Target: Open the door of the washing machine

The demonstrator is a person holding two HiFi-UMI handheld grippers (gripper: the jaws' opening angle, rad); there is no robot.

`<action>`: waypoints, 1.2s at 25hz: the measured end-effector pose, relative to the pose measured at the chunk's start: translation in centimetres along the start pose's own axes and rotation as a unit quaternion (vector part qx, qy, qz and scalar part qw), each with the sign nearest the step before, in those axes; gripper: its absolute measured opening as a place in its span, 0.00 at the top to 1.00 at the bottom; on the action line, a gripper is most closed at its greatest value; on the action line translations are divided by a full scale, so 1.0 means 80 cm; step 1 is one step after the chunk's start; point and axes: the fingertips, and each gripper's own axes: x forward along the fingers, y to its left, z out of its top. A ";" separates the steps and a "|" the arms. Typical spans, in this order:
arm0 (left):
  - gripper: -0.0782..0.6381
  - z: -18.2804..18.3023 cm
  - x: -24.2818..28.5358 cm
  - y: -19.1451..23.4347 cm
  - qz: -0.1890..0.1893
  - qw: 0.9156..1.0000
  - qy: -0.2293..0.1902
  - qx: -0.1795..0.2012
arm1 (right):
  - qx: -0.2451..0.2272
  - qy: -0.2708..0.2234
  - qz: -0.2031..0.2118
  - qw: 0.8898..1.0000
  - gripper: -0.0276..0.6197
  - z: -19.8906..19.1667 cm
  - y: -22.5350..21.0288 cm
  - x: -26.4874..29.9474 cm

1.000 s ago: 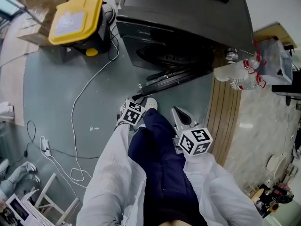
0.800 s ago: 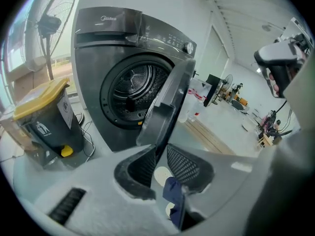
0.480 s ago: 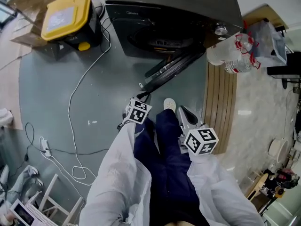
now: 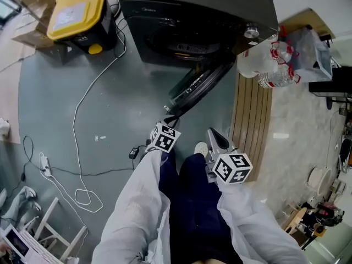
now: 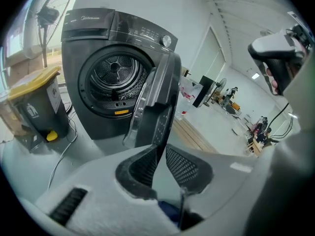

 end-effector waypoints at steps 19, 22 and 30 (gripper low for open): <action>0.82 -0.017 0.065 -0.171 0.057 0.998 -0.022 -0.030 | -0.061 0.025 0.074 0.995 0.95 -0.043 -0.133 -0.112; 0.82 -0.015 0.078 -0.197 0.059 0.997 -0.029 -0.038 | -0.063 0.027 0.074 0.995 0.95 -0.051 -0.153 -0.128; 0.82 -0.004 0.116 -0.263 0.031 0.998 -0.037 -0.034 | -0.044 0.024 0.055 0.997 0.95 -0.066 -0.205 -0.158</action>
